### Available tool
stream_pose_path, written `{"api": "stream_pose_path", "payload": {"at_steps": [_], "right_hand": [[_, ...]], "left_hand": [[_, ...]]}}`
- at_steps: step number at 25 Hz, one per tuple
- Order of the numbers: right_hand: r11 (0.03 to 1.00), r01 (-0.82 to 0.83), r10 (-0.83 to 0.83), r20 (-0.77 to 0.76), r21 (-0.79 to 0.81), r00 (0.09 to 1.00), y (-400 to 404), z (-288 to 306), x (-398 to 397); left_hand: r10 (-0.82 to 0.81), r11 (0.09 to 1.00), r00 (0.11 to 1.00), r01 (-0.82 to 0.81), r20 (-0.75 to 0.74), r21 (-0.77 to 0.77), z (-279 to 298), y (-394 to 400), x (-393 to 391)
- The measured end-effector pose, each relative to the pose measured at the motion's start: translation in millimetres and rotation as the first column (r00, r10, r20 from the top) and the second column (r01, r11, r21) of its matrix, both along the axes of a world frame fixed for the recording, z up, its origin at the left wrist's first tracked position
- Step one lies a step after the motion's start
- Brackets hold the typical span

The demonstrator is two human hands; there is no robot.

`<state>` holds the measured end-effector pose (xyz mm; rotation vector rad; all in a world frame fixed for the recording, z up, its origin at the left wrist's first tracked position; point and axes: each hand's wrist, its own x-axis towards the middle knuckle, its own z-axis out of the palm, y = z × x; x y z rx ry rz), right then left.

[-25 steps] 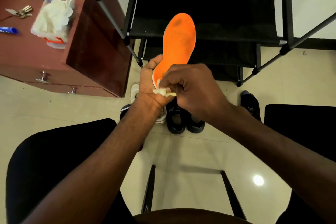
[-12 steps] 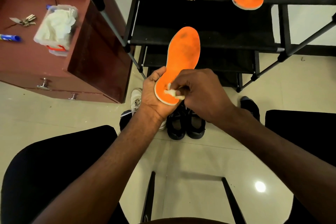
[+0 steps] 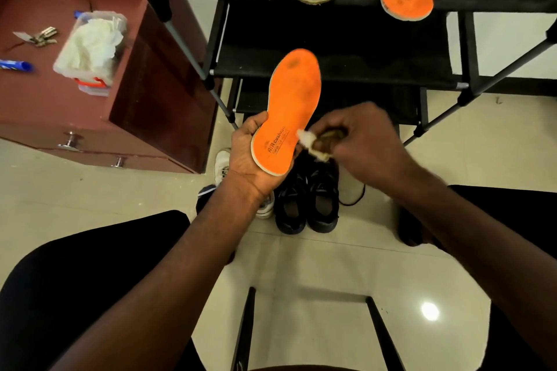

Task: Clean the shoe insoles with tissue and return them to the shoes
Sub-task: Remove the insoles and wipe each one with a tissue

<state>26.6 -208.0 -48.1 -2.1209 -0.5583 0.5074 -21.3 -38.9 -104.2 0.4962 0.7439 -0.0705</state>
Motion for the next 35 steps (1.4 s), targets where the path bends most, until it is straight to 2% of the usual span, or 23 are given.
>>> {"api": "stream_pose_path", "payload": {"at_steps": [1, 3, 6, 8, 9, 10, 12, 13, 16, 19, 21, 23, 24, 25, 27, 29, 35], "right_hand": [[0.990, 0.125, -0.119, -0.083, 0.068, 0.989, -3.6, 2.6, 7.3], [0.940, 0.298, -0.241, -0.293, 0.168, 0.925, -4.8, 4.3, 18.1], [0.869, 0.457, -0.285, -0.567, 0.187, 0.773, 0.8, 0.1, 25.5], [0.844, 0.500, -0.272, -0.649, 0.193, 0.711, 4.4, -1.6, 25.1], [0.851, 0.488, -0.279, -0.618, 0.196, 0.735, 6.2, -3.1, 24.4], [0.872, 0.452, -0.301, -0.520, 0.188, 0.799, 7.9, -6.1, 24.9], [0.926, 0.354, -0.326, -0.192, 0.135, 0.926, 9.7, -13.5, 27.6], [0.946, 0.309, -0.306, -0.037, 0.095, 0.951, 10.7, -15.6, 28.5], [0.975, 0.220, -0.209, 0.258, -0.013, 0.943, 18.9, -17.5, 20.1], [0.999, -0.010, 0.020, 0.352, -0.031, 0.936, 32.1, -17.7, -8.1], [0.983, -0.182, 0.185, 0.198, -0.032, 0.963, 30.6, -12.8, -13.8], [0.960, -0.281, 0.277, -0.106, -0.018, 0.955, 19.7, -3.2, 0.1], [0.962, -0.273, 0.268, -0.216, 0.008, 0.939, 13.6, 1.5, 7.1], [0.979, -0.199, 0.205, -0.269, 0.051, 0.941, 7.2, 3.9, 13.3], [0.987, 0.064, -0.009, -0.345, 0.148, 0.938, -1.1, 4.7, 23.2], [0.953, 0.252, -0.152, -0.451, 0.169, 0.879, -4.1, 1.2, 28.1], [0.862, 0.496, -0.364, -0.548, 0.109, 0.753, -16.2, -7.4, 32.8]], "left_hand": [[-0.029, 0.999, 0.999, 0.030, 0.020, -0.024, 0.7, -0.1, -1.8], [-0.079, 0.995, 0.995, 0.083, 0.064, -0.058, -0.5, -1.0, -4.0], [-0.123, 0.991, 0.988, 0.127, 0.088, -0.035, 2.2, -4.7, -2.7], [-0.139, 0.989, 0.985, 0.143, 0.106, -0.029, 1.3, -4.9, -1.7], [-0.149, 0.988, 0.982, 0.152, 0.115, -0.019, 1.2, -5.2, -2.0], [-0.157, 0.987, 0.982, 0.159, 0.107, -0.011, 2.5, -6.1, -2.2], [-0.188, 0.982, 0.977, 0.190, 0.104, -0.008, 2.4, -7.4, -4.0], [-0.206, 0.978, 0.974, 0.207, 0.096, 0.001, 3.2, -9.4, -4.8], [-0.238, 0.970, 0.964, 0.241, 0.117, -0.013, 7.9, -15.3, -6.6], [-0.213, 0.967, 0.965, 0.230, 0.152, -0.106, 8.2, -11.1, -6.2], [-0.203, 0.965, 0.970, 0.221, 0.134, -0.139, 9.3, -5.1, -5.5], [-0.203, 0.967, 0.974, 0.215, 0.097, -0.135, 8.2, -3.7, -5.2], [-0.200, 0.970, 0.977, 0.209, 0.076, -0.124, 8.8, -5.7, -3.5], [-0.193, 0.974, 0.979, 0.199, 0.063, -0.108, 9.2, -8.7, -1.0], [-0.183, 0.981, 0.981, 0.186, 0.058, -0.050, 10.9, -15.5, 4.4], [-0.188, 0.982, 0.982, 0.188, 0.033, 0.022, 14.1, -22.6, 7.7], [-0.289, 0.927, 0.946, 0.315, -0.145, 0.204, 14.8, -39.4, 4.9]]}}
